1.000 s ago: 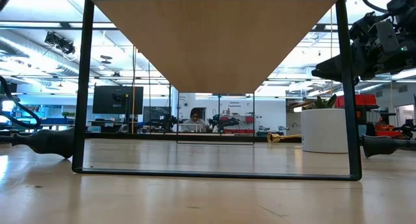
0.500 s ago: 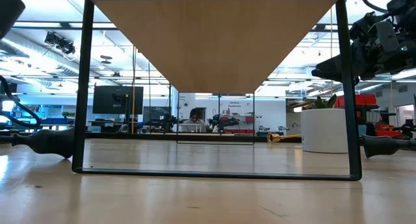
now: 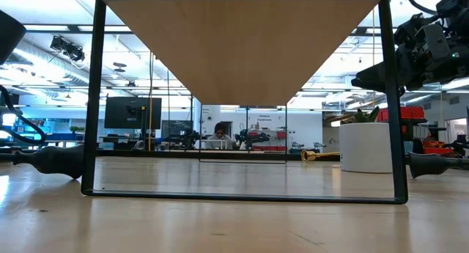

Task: Pick & Place candle stick holders
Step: Put the left black candle holder on the shelf aligned with the other black candle holder

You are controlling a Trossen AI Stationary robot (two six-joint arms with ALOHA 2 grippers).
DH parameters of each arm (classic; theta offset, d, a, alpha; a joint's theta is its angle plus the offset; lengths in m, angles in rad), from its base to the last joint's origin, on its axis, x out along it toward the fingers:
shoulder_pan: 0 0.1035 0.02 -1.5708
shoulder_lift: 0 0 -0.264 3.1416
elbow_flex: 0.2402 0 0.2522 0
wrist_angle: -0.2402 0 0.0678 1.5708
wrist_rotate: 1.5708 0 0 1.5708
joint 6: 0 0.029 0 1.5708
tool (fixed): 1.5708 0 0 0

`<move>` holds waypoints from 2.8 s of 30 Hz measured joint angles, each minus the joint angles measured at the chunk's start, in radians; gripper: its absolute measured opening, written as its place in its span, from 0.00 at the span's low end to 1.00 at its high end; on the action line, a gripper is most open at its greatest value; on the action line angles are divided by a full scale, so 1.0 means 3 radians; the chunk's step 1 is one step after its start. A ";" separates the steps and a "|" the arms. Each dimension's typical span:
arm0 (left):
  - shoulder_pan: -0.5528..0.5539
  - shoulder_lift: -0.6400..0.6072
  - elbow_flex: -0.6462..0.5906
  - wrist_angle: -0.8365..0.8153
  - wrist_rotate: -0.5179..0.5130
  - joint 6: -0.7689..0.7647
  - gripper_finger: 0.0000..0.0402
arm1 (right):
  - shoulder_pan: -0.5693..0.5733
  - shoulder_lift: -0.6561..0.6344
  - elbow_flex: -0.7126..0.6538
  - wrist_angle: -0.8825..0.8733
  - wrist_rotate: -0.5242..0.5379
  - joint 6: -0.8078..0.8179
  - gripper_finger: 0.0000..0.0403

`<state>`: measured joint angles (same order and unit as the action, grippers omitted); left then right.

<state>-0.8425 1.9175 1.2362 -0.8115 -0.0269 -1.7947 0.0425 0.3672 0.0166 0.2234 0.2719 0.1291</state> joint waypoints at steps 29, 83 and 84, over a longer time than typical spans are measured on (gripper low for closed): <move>-0.0086 -0.0258 0.0000 -0.0731 -0.0404 0.0146 0.02 | 0.0000 -0.0001 0.0000 -0.0001 0.0000 0.0000 0.28; 0.1066 -0.2451 0.0001 0.0477 -0.3661 0.4310 0.02 | 0.0001 0.0000 0.0000 0.0008 0.0000 0.0000 0.28; 0.1148 -0.2411 0.0000 0.0665 -0.3481 0.4527 0.02 | 0.0000 -0.0001 -0.0001 0.0006 0.0000 0.0000 0.28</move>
<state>-0.4982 1.1943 1.2362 -0.6121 -1.0711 -0.4365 0.0427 0.3668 0.0162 0.2252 0.2718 0.1291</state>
